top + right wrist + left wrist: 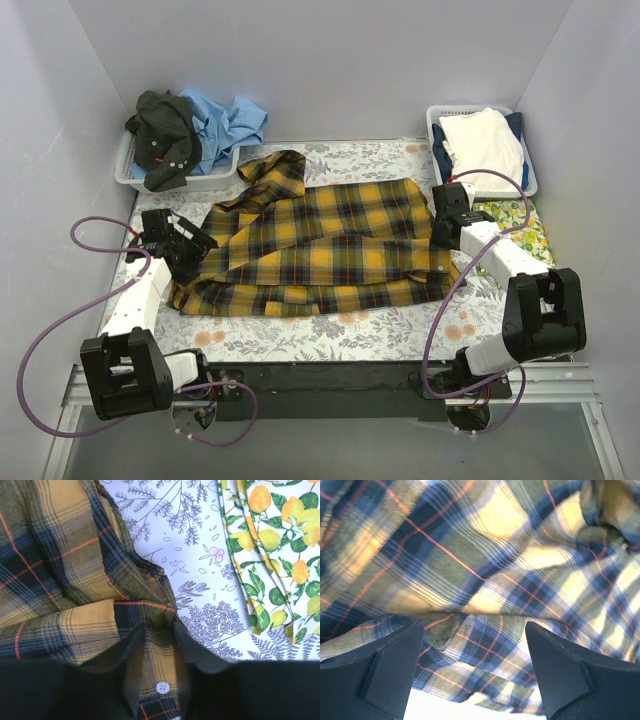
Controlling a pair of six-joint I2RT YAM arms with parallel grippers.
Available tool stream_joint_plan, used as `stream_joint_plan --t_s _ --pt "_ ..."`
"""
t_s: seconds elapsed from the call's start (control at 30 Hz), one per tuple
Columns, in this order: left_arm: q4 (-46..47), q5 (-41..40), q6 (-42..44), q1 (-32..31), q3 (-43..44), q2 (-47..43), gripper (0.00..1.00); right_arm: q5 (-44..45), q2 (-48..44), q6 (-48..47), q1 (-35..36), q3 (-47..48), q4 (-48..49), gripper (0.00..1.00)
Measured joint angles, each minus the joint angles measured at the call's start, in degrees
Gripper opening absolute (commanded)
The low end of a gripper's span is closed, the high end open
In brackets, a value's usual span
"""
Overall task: Fold and stack the long sleeve shirts
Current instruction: Fold the shirt
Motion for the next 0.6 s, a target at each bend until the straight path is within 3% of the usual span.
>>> stream_joint_plan --t_s 0.2,0.43,0.6 --pt "1.2 5.86 1.2 0.02 0.0 -0.63 0.82 -1.46 -1.31 -1.46 -0.07 0.87 -0.09 0.57" --pt "5.29 14.4 2.6 -1.36 0.0 -1.03 0.82 -6.45 -8.83 -3.85 0.92 0.87 0.07 0.57" --pt "8.24 16.24 3.02 -6.1 0.09 0.11 0.82 -12.33 -7.39 -5.42 3.93 0.85 0.07 0.57"
